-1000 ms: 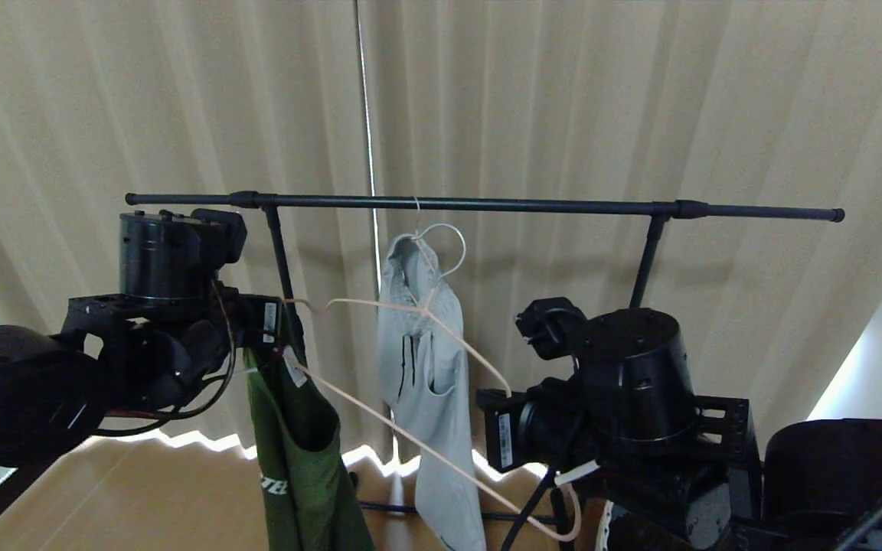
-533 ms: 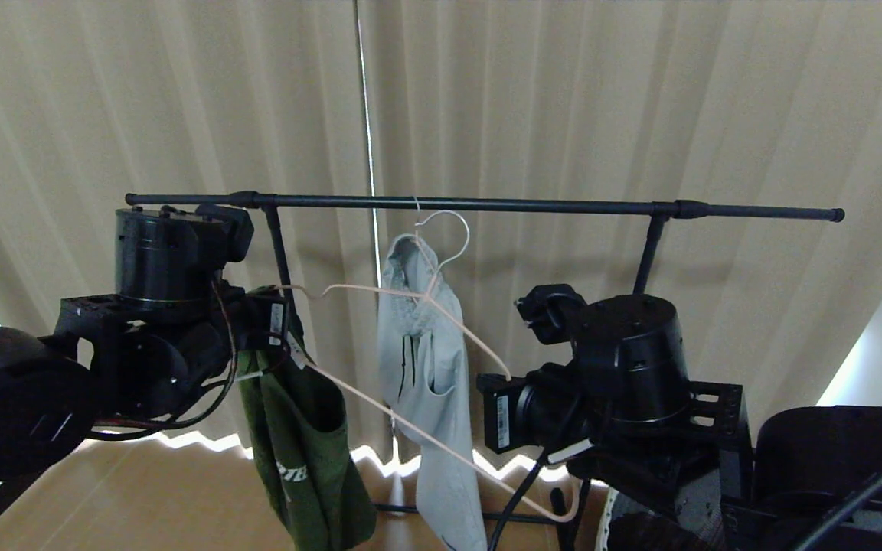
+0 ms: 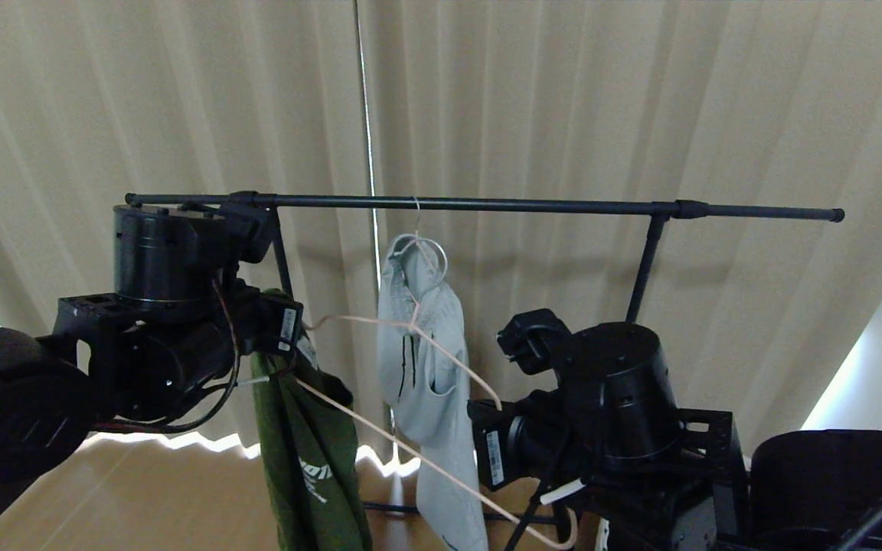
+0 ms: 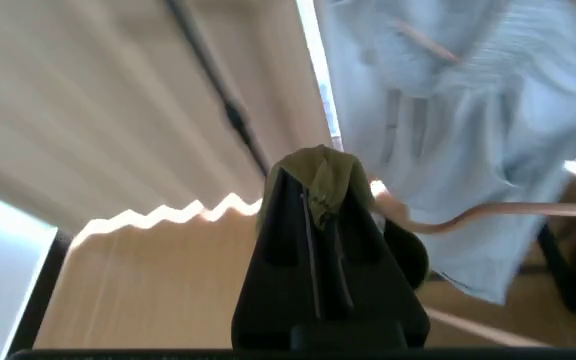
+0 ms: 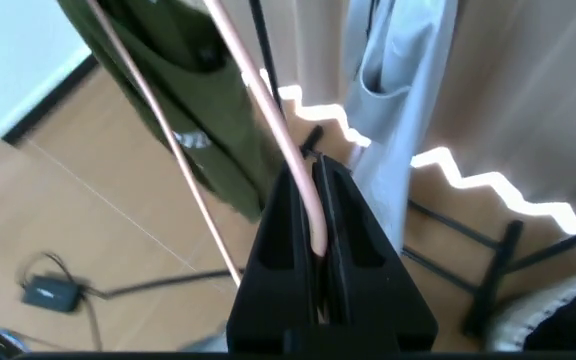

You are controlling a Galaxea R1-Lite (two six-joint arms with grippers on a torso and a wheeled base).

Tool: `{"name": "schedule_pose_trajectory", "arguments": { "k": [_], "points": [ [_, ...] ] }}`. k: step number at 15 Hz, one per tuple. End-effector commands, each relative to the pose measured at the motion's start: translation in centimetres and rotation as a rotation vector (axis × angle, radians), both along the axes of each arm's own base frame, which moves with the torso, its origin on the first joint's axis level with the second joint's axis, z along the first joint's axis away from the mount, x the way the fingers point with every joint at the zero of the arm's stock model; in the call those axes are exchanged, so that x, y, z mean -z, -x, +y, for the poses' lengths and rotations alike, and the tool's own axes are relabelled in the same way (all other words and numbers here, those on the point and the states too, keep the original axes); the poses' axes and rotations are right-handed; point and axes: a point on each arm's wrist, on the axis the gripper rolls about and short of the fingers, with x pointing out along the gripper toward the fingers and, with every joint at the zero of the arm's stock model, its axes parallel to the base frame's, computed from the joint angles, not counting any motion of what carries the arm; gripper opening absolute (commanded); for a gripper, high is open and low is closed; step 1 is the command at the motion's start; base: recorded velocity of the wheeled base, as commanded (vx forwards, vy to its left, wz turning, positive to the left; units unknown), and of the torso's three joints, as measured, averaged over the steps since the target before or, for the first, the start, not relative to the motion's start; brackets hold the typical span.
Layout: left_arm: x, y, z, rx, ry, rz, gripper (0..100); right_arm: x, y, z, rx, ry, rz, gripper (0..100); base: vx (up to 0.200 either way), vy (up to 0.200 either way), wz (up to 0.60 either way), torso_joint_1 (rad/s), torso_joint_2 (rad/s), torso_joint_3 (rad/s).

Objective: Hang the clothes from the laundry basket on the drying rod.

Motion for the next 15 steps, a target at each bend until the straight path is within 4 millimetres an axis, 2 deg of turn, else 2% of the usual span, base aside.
{"name": "schedule_pose_trajectory", "arguments": {
  "k": [1, 5, 9, 13, 15],
  "points": [
    [-0.8, 0.7, 0.3, 0.055, -0.004, -0.017, 0, 0.3, 0.1, -1.7, 0.005, 0.044, -0.004, 0, 0.000, 0.000, 0.00, 0.000, 0.00, 0.000],
    [-1.1, 1.3, 0.3, 0.237, -0.061, -0.013, 0, -0.1, 0.7, -3.9, -0.037, 0.065, -0.012, 0, 0.000, 0.000, 0.00, 0.000, 0.00, 0.000],
    [-0.7, 0.8, 0.7, 0.247, -0.148, -0.004, 0, -1.5, 1.4, -5.7, -0.060, 0.012, -0.024, 0, 0.000, 0.000, 0.00, 0.000, 0.00, 0.000],
    [-0.3, 0.5, 0.6, 0.260, -0.180, 0.008, 0, -2.7, 2.0, -6.4, -0.077, -0.026, -0.049, 0, 0.000, 0.000, 0.00, 0.000, 0.00, 0.000],
    [-0.2, 0.5, 0.5, 0.279, -0.175, 0.009, 0, -2.7, 2.3, -6.5, -0.103, -0.036, -0.044, 0, 0.000, 0.000, 0.00, 0.000, 0.00, 0.000]
  ]
}}
